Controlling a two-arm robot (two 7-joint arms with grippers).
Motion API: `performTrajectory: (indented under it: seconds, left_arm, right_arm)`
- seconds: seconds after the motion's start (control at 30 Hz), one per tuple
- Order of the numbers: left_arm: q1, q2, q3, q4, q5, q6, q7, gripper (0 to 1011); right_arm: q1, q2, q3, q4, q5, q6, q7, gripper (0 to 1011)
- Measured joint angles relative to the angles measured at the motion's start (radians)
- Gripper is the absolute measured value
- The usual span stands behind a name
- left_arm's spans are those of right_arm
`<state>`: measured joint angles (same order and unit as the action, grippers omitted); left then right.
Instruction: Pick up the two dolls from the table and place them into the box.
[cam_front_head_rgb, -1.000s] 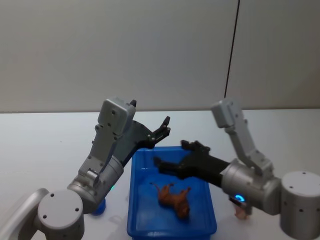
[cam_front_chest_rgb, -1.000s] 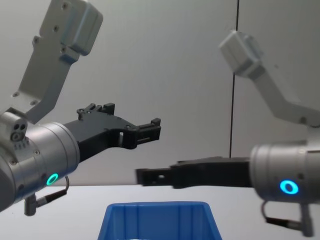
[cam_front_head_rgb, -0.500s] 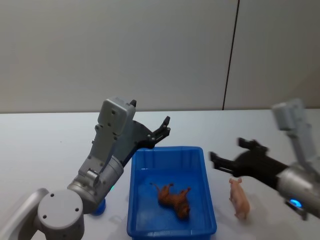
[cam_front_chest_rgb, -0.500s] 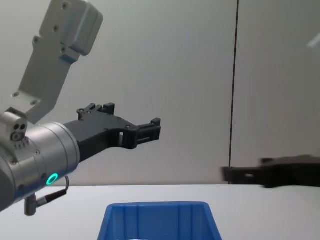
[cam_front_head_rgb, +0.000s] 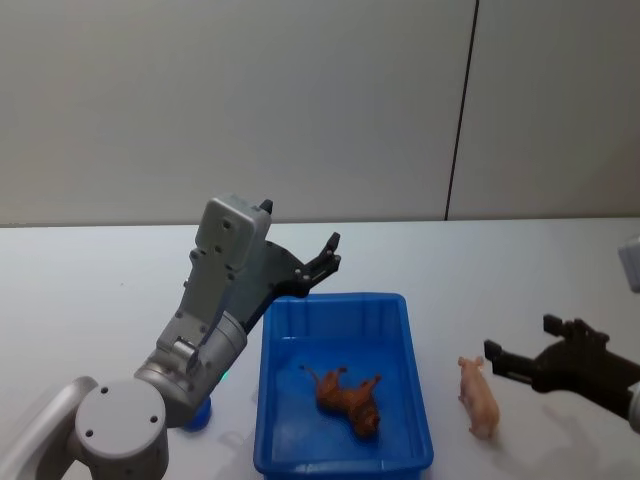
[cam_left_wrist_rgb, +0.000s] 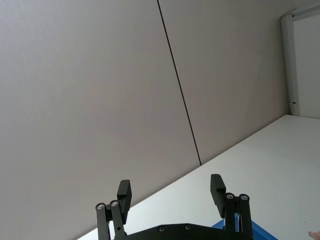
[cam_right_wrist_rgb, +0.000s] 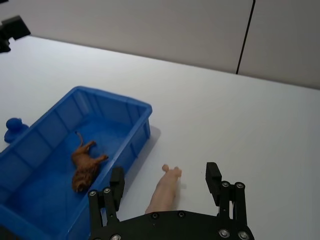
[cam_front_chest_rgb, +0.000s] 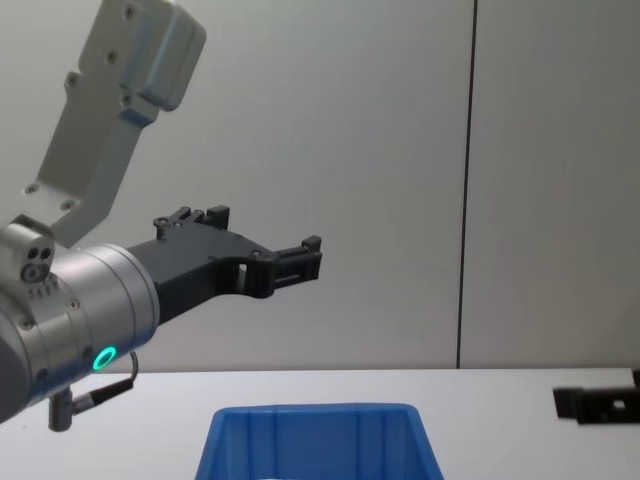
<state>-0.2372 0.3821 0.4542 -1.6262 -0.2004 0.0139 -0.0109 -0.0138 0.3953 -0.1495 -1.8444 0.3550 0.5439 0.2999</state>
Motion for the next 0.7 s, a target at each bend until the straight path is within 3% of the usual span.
performTrajectory:
  seconds: [0.33, 0.7]
  left_arm:
    - [0.000, 0.000, 0.000, 0.000, 0.000, 0.000, 0.000, 1000]
    - [0.000, 0.000, 0.000, 0.000, 0.000, 0.000, 0.000, 1000]
  right_arm:
    - [-0.016, 0.006, -0.014, 0.004, -0.007, 0.053, 0.009, 1001]
    - [0.000, -0.034, -0.058, 0.051, -0.088, 0.058, -0.029, 1001]
